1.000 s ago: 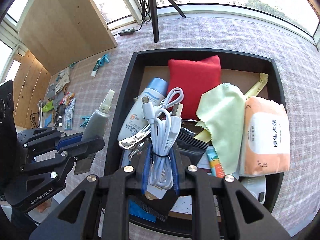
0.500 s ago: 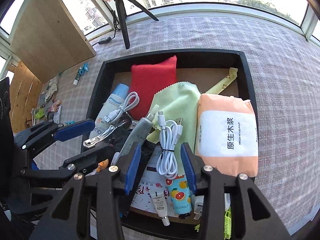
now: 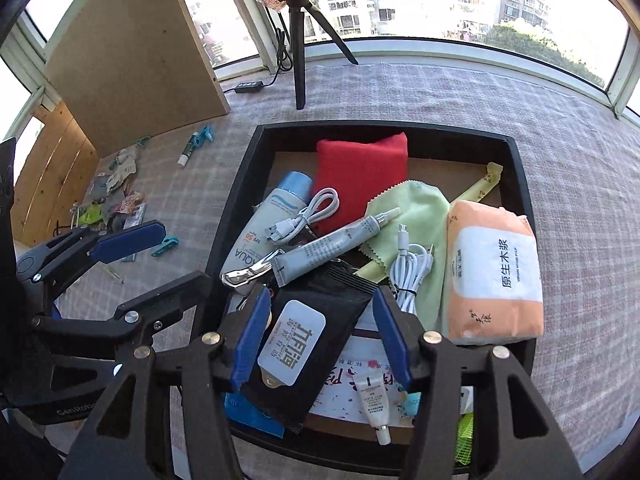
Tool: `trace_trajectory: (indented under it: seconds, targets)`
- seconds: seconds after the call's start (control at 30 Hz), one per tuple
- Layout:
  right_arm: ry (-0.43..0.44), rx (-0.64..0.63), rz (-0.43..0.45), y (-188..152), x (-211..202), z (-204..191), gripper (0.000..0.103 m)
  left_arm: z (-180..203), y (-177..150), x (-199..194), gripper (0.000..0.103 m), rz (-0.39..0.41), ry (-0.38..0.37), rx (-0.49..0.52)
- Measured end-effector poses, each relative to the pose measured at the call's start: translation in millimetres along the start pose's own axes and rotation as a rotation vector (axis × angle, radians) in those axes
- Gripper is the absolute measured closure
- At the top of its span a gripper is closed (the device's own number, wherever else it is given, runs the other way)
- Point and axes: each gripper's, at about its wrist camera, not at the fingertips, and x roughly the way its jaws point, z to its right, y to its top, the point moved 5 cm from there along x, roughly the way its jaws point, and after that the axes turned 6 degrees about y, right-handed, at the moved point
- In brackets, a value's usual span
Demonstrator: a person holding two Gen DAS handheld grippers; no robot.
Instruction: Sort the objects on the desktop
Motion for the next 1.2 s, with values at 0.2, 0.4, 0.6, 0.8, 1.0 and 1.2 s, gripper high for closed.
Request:
trace_trajectory:
  seconds: [0.2,0.4,0.6,0.8,1.0,1.2]
  targets:
    - [0.011,-0.025,0.009,-14,8,-49,0.047,-48,-34,-20,0.036,0.017,0.050,-0.053]
    - [-0.029,-0.086,0.067,-25,10,-105,0.044,-95,-66,-42,0.028,0.043,0.116,-0.097]
    - [-0.046,-0.112,0.094,-37,18,-155,0.038,-136,-95,-56,0.027,0.033,0.164,-0.130]
    - [-0.019,-0.104,0.088,-50,34,-193,0.038,-174,-120,-64,0.026,0.018,0.203,-0.168]
    - [-0.010,-0.115,0.087,-56,47,-225,0.036,-201,-136,-73,0.024,0.022,0.224,-0.191]
    - [0.001,-0.119,0.085,-58,56,-246,0.036,-217,-147,-81,0.023,0.051,0.268,-0.173]
